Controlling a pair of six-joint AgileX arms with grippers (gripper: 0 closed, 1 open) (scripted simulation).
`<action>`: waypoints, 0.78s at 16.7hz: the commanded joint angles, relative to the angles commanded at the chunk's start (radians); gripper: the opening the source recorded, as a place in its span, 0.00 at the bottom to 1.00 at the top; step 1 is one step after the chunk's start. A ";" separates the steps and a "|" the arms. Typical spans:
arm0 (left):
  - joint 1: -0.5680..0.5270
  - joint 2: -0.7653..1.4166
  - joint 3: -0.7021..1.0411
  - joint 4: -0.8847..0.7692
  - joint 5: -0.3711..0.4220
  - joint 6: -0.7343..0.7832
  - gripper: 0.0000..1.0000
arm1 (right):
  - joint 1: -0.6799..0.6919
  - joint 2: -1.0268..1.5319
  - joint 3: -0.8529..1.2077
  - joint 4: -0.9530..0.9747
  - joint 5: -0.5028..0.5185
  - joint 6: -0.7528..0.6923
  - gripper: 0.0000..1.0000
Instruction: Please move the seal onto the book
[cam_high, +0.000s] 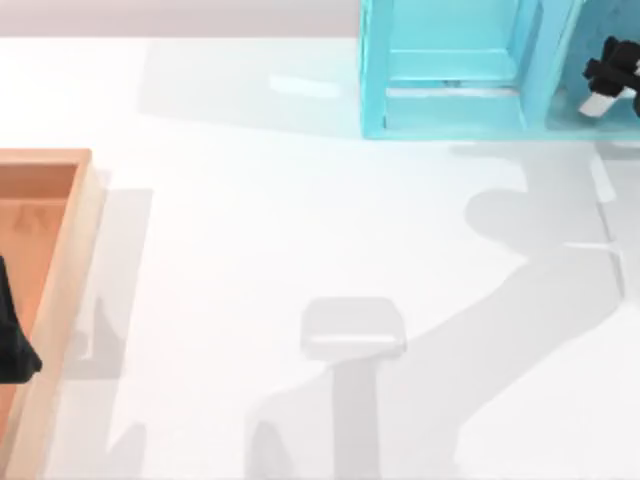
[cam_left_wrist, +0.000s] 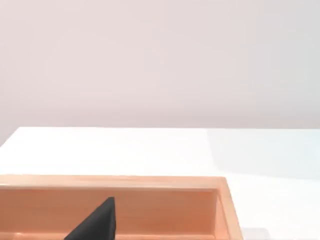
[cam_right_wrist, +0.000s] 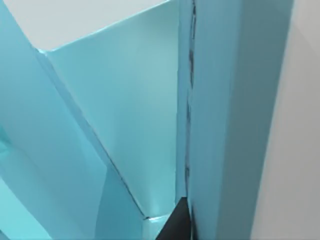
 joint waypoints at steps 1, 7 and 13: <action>0.000 0.000 0.000 0.000 0.000 0.000 1.00 | 0.006 0.007 -0.007 -0.001 -0.001 0.006 0.00; 0.000 0.000 0.000 0.000 0.000 0.000 1.00 | 0.003 -0.157 -0.079 -0.092 -0.009 0.000 0.00; 0.000 0.000 0.000 0.000 0.000 0.000 1.00 | -0.003 -0.615 -0.283 -0.341 -0.030 -0.009 0.00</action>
